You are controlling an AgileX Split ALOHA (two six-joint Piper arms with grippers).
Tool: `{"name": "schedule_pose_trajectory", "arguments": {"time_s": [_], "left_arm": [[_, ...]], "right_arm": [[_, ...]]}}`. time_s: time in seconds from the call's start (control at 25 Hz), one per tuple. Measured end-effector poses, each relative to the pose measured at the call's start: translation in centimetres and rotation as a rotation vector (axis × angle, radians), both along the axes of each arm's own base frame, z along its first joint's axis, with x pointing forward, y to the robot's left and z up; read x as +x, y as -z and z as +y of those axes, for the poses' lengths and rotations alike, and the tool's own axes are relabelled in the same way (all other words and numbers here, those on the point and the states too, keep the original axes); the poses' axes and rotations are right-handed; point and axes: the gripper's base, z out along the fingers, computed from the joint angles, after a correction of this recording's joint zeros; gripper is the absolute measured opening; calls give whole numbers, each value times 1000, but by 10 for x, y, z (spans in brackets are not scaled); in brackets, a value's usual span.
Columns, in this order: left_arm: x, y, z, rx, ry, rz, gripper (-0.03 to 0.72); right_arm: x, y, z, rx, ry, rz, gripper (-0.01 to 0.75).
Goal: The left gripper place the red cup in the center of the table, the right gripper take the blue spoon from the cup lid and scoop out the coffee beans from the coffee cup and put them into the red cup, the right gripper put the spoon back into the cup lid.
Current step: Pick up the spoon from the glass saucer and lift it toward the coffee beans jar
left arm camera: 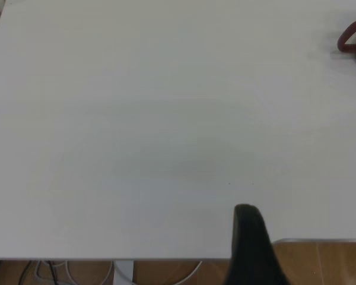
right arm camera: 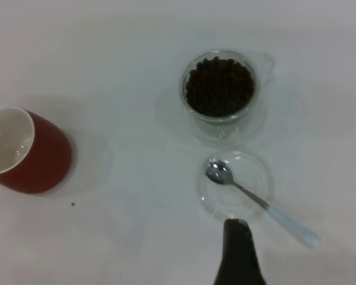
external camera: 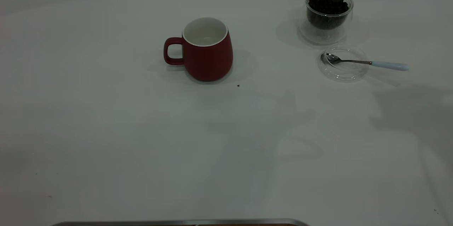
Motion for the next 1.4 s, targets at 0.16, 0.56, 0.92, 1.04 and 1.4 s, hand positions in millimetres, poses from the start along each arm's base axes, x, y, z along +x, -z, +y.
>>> {"name": "schedule_pose_trajectory", "arguments": {"time_s": [0.16, 0.56, 0.92, 1.04, 1.4], "left_arm": [[0, 0, 0, 0, 0, 0, 534], [0, 0, 0, 1, 1, 0, 534], [0, 0, 0, 1, 1, 0, 534], [0, 0, 0, 1, 1, 0, 534], [0, 0, 0, 1, 1, 0, 534]], "right_arm": [[33, 36, 0, -30, -18, 58, 586], [44, 122, -55, 266, 232, 356, 586], [42, 153, -87, 547, 245, 370, 586], [41, 172, -86, 570, 254, 405, 586], [43, 218, -87, 667, 336, 395, 586]]}}
